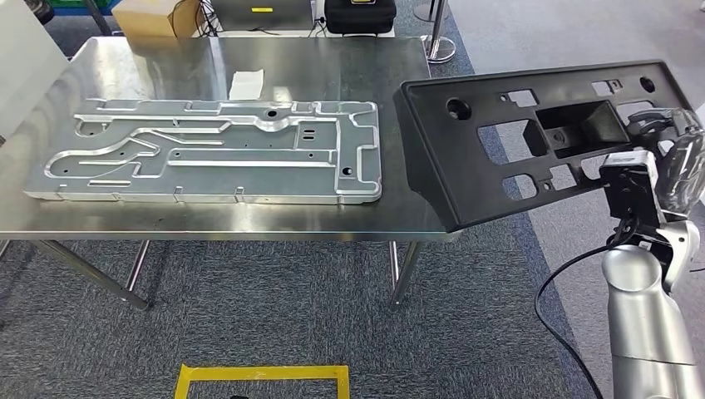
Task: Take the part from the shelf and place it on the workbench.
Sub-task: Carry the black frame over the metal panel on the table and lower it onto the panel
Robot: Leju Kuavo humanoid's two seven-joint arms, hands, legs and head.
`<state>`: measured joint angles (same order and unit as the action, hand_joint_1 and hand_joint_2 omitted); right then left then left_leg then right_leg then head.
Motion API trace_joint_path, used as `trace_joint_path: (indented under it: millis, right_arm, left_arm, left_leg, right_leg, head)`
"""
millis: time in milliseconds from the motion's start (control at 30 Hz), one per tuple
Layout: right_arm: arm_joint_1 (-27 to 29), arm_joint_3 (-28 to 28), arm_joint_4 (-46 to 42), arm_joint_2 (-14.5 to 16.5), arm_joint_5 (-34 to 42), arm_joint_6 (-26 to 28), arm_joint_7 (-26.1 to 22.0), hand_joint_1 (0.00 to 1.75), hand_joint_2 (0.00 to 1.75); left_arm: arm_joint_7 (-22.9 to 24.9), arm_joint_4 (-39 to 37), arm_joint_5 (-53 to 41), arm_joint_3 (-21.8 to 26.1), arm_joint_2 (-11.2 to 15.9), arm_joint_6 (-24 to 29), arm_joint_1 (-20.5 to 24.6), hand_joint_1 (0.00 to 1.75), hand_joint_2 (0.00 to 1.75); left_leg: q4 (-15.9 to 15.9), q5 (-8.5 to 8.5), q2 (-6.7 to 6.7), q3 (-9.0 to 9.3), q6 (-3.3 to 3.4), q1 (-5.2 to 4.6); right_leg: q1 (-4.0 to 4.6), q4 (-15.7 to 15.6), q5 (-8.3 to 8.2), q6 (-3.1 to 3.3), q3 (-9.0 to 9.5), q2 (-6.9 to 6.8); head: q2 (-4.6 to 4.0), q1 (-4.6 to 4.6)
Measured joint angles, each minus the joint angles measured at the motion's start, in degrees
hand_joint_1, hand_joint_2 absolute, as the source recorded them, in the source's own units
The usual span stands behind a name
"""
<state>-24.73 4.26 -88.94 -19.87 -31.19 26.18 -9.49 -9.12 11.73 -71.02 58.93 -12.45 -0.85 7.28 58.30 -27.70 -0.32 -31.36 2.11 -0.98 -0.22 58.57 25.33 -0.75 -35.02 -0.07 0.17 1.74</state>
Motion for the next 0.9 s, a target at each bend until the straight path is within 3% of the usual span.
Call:
trace_joint_path:
  millis: [667, 900]
  right_arm:
    - [2.2, 1.4, -1.7, 2.0, -2.1, -1.0, 0.0, 1.75, 1.75]
    - [3.1, 1.4, -1.7, 2.2, -2.3, -1.0, 0.2, 1.75, 1.75]
  left_arm:
    - [-0.9, 0.0, 3.3, 1.3, 0.0, -2.9, -0.2, 0.0, 1.75]
    - [-0.5, 0.0, 3.6, 1.4, 0.1, -2.4, -0.4, 0.0, 1.75]
  left_leg:
    - [0.1, -0.06, 0.0, -0.05, 0.04, -0.1]
    - [0.2, -0.13, 0.01, -0.29, 0.56, -0.41]
  right_leg:
    - [-0.3, -0.1, -0.02, -0.03, 0.01, 0.0]
    - [-0.6, 0.0, -0.33, -0.53, 0.02, -0.01]
  head:
    - [0.01, -0.01]
    - [0.01, -0.02]
